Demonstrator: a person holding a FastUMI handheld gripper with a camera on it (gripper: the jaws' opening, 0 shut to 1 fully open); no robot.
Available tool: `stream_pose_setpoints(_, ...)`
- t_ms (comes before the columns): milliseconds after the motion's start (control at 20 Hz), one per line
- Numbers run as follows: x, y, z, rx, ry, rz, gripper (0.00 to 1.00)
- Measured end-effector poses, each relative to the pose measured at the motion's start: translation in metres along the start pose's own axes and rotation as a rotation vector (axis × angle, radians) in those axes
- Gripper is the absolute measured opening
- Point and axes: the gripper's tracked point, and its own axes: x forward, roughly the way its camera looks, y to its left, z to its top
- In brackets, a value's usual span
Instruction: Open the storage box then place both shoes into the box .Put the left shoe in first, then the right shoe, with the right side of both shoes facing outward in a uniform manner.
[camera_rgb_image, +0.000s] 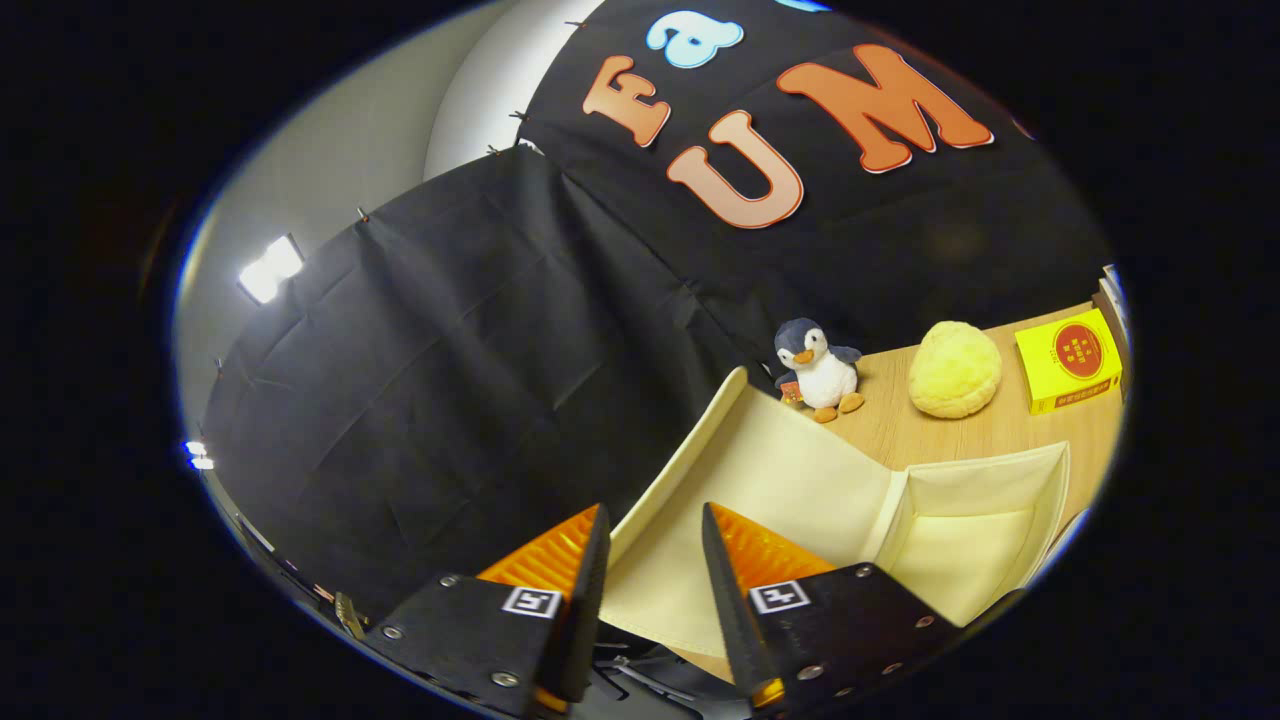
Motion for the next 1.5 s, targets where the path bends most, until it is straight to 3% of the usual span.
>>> stream_pose_setpoints(50, -0.001, -0.002, 0.000, -0.020, -0.004, -0.018, 0.74)
stream_pose_setpoints(100, -0.003, -0.006, -0.001, -0.037, -0.008, -0.036, 0.81)
stream_pose_setpoints(150, -0.005, -0.012, -0.002, -0.050, -0.009, -0.061, 0.94)
stream_pose_setpoints(200, -0.009, -0.019, -0.003, -0.061, -0.010, -0.089, 0.98)
stream_pose_setpoints(550, -0.051, -0.090, 0.003, -0.121, -0.065, -0.283, 0.98)
stream_pose_setpoints(1050, -0.135, -0.190, -0.018, -0.042, -0.050, -0.508, 0.98)
stream_pose_setpoints(1500, -0.214, -0.271, -0.069, 0.073, 0.015, -0.673, 0.98)
